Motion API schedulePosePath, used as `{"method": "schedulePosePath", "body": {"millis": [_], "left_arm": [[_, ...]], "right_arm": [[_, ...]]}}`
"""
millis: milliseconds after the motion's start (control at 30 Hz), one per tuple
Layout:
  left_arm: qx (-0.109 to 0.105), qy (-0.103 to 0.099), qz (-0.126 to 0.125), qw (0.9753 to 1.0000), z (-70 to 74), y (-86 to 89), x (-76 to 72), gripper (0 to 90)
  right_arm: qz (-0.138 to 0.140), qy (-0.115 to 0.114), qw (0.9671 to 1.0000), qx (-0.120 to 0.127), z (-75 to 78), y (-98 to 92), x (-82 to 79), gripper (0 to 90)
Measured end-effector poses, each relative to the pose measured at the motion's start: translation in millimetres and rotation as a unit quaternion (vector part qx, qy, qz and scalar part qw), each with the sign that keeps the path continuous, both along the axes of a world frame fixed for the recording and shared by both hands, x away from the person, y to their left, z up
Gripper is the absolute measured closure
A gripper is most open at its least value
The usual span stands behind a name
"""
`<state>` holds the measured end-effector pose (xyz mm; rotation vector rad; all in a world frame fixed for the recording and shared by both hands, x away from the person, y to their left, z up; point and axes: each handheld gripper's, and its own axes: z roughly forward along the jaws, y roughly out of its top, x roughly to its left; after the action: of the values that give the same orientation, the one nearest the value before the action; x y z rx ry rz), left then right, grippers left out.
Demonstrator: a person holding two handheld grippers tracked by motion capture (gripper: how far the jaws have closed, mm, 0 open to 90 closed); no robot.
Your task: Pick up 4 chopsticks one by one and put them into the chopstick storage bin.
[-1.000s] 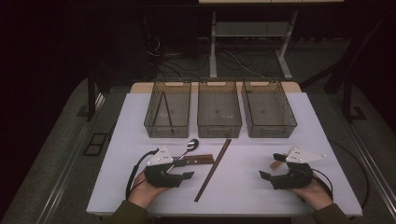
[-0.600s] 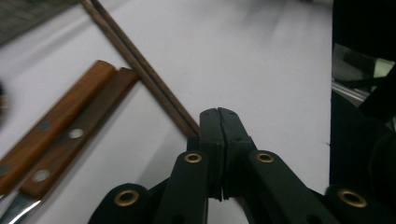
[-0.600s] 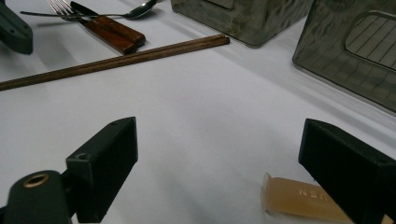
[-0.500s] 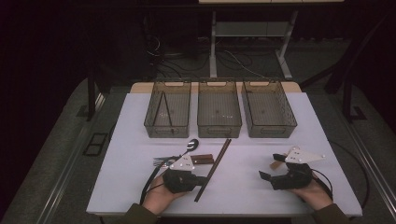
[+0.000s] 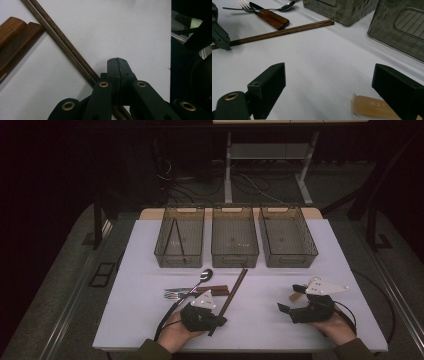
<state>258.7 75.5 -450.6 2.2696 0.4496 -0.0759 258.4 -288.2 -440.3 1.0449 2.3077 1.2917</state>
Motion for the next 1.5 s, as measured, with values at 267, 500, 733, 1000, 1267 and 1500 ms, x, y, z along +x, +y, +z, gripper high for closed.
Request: {"method": "schedulePosePath", "body": {"millis": [267,500,733,1000,1267,1500], "left_arm": [[0.011,0.003,-0.002,0.9999,-0.3,1.2,-0.3,89.7],[0.016,0.002,-0.004,0.9999,1.2,3.0,-1.3,89.7],[0.016,0.007,0.005,0.9998,3.7,7.9,-1.5,89.7],[0.020,0.011,-0.002,0.9997,4.1,10.6,-6.2,89.7],[0.029,0.021,0.008,0.9993,5.1,15.7,-19.3,89.8],[0.035,0.022,0.009,0.9991,4.7,14.9,-23.8,89.8]], "right_arm": [[-0.003,-0.001,1.0000,0.002,0.8,-1.7,-0.4,11.1],[-0.006,-0.002,1.0000,0.003,1.2,-2.5,-0.6,11.1],[-0.007,-0.003,1.0000,0.002,1.1,-3.1,-0.4,11.1],[-0.009,-0.005,0.9999,0.003,1.7,-4.0,-0.7,11.1],[-0.012,-0.007,0.9999,0.003,1.7,-6.2,-0.2,11.1],[-0.011,-0.005,0.9999,0.003,1.4,-4.6,0.2,11.1]]}}
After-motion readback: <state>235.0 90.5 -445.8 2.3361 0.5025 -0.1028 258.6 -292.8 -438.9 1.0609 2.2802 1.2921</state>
